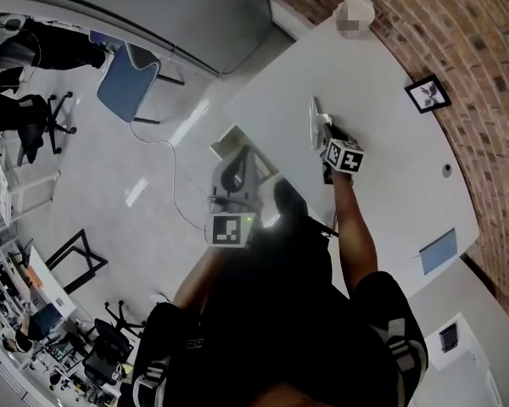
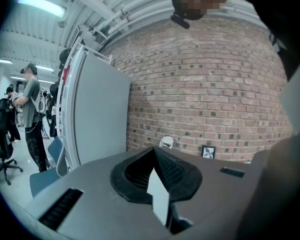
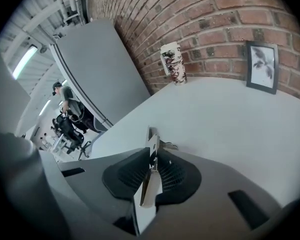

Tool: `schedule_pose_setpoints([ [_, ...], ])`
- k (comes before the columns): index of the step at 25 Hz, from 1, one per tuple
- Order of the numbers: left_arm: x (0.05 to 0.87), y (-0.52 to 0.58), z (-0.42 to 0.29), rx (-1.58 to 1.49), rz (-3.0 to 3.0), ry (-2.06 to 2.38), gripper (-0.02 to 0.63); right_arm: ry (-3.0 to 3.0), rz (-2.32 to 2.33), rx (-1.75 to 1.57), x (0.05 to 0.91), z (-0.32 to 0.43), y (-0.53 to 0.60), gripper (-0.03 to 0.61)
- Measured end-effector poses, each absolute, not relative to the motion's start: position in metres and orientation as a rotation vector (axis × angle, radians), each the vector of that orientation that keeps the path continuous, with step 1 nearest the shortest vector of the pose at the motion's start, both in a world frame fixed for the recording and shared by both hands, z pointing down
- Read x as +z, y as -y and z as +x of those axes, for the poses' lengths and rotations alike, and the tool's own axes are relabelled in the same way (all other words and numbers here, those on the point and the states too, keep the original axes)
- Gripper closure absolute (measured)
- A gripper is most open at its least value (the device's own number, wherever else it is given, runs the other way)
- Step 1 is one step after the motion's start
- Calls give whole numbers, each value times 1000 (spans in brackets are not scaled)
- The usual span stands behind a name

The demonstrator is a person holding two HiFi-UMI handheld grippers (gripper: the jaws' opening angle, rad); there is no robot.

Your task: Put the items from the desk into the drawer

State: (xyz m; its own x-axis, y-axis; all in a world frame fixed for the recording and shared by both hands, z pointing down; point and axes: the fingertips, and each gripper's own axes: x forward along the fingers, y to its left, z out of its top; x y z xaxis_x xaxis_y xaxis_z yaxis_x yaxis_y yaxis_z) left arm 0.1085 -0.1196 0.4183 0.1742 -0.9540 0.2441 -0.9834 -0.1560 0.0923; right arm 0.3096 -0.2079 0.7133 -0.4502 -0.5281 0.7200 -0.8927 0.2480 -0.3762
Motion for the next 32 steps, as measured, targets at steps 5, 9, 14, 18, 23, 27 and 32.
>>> schedule_pose_setpoints([
  [5, 419, 107, 91, 182, 2181, 1912, 614, 2119, 1296, 987, 696, 300, 209, 565],
  [9, 416, 94, 75, 159, 2179, 1926, 614, 2110, 1278, 891, 688, 295, 201, 566],
  [14, 410, 79, 46, 123, 2173, 1945, 614, 2116, 1271, 791, 666, 284, 187, 568],
  [18, 410, 64, 15, 105, 2181, 1940, 614, 2139, 1255, 716, 644, 257, 165, 568],
  [23, 411, 47, -24, 67, 2168, 1957, 614, 2201, 1175, 625, 621, 202, 136, 568],
  [27, 413, 34, -48, 52, 2157, 1963, 614, 2270, 1100, 584, 612, 155, 113, 568],
  [32, 420, 21, -75, 48, 2142, 1972, 613, 2332, 988, 558, 609, 96, 88, 568],
])
